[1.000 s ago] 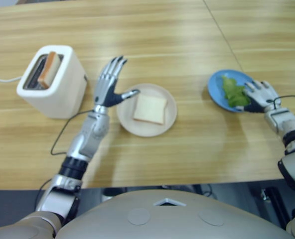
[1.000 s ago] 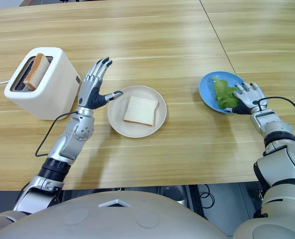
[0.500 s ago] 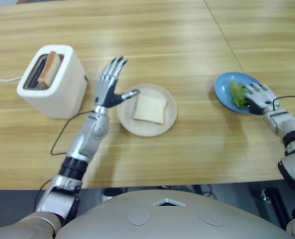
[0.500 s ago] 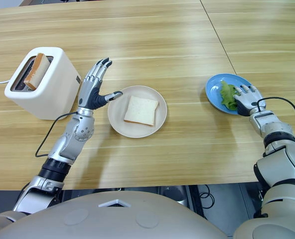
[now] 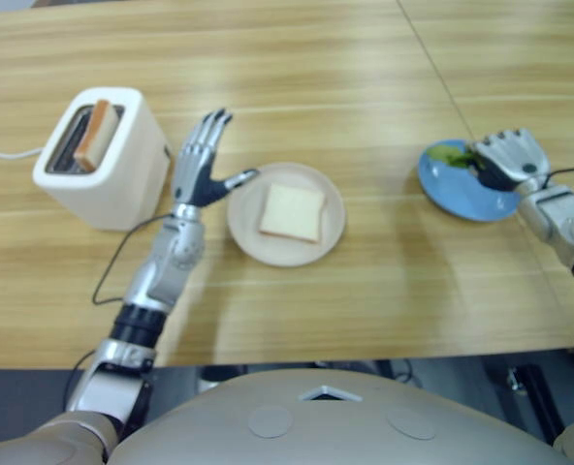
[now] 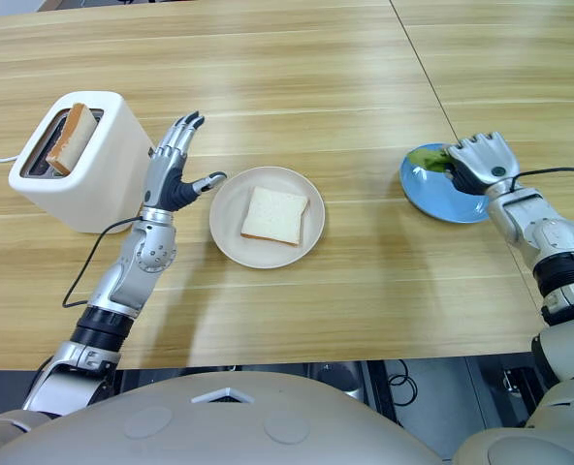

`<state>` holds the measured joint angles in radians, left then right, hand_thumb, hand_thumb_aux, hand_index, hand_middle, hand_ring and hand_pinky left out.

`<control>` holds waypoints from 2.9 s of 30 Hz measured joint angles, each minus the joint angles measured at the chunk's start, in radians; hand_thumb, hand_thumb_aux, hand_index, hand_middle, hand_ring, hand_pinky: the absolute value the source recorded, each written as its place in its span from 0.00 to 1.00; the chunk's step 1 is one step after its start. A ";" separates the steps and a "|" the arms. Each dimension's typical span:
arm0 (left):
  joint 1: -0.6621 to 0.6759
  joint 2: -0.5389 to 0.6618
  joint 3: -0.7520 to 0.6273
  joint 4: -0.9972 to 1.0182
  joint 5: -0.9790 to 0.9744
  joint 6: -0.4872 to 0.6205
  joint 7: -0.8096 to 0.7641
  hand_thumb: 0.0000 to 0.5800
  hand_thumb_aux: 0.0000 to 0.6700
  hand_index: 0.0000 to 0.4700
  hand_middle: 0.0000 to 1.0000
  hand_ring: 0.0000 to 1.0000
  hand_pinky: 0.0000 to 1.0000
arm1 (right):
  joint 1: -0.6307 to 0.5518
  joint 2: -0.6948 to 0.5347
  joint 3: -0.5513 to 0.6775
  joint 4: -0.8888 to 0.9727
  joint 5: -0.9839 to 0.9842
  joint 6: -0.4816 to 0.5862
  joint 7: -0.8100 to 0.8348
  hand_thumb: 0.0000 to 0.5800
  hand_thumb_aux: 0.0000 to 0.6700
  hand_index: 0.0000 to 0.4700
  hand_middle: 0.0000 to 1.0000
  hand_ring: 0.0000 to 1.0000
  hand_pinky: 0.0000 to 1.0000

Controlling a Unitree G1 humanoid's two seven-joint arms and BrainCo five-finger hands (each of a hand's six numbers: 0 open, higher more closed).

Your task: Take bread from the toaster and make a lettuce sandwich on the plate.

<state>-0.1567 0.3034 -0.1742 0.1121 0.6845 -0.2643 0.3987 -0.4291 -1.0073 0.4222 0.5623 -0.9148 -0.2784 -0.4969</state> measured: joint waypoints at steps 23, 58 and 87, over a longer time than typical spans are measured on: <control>-0.041 -0.009 0.055 0.093 -0.126 -0.065 0.005 0.00 0.00 0.00 0.00 0.00 0.00 | -0.071 0.490 0.191 -0.206 -0.172 0.001 0.232 1.00 1.00 0.98 1.00 1.00 1.00; -0.017 0.003 0.058 0.076 -0.120 -0.060 0.003 0.00 0.00 0.00 0.00 0.00 0.00 | 0.117 0.328 0.053 -0.565 -0.150 0.118 0.645 0.00 0.00 0.00 0.00 0.00 0.00; 0.030 0.342 0.290 0.056 0.153 0.479 -0.305 0.00 0.00 0.00 0.00 0.00 0.00 | 0.304 0.438 -0.416 -0.728 0.240 0.110 0.471 0.00 0.00 0.00 0.00 0.00 0.00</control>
<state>-0.1270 0.6455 0.1161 0.1680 0.8373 0.2143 0.0933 -0.1255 -0.5689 0.0060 -0.1655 -0.6744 -0.1679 -0.0256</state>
